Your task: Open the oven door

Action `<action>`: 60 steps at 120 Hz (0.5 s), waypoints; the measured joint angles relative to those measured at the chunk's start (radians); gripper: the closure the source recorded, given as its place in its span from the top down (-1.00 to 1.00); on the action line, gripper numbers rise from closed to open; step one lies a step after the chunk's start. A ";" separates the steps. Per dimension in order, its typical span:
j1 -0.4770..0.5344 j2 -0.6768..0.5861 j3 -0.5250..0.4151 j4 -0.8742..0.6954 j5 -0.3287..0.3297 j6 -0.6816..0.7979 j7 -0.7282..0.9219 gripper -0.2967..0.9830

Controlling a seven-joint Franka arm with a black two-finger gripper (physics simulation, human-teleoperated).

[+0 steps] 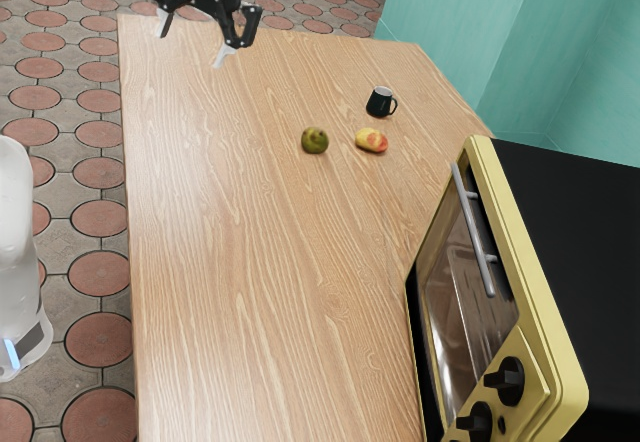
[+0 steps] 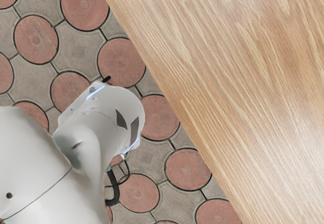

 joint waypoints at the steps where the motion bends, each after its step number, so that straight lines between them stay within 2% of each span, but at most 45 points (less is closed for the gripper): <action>1: 0.000 0.001 0.000 0.000 -0.001 0.010 -0.020 0.54; 15: -0.007 -0.012 -0.036 -0.001 -0.009 0.117 -0.268 0.54; 28: -0.058 0.015 -0.073 0.043 -0.025 0.160 -0.461 0.54; 34: -0.064 0.057 -0.134 0.108 -0.029 0.174 -0.539 0.54; 44: -0.074 0.205 -0.323 0.268 -0.033 0.221 -0.656 0.54; 60: -0.139 0.290 -0.431 0.249 -0.034 0.400 -0.795 0.54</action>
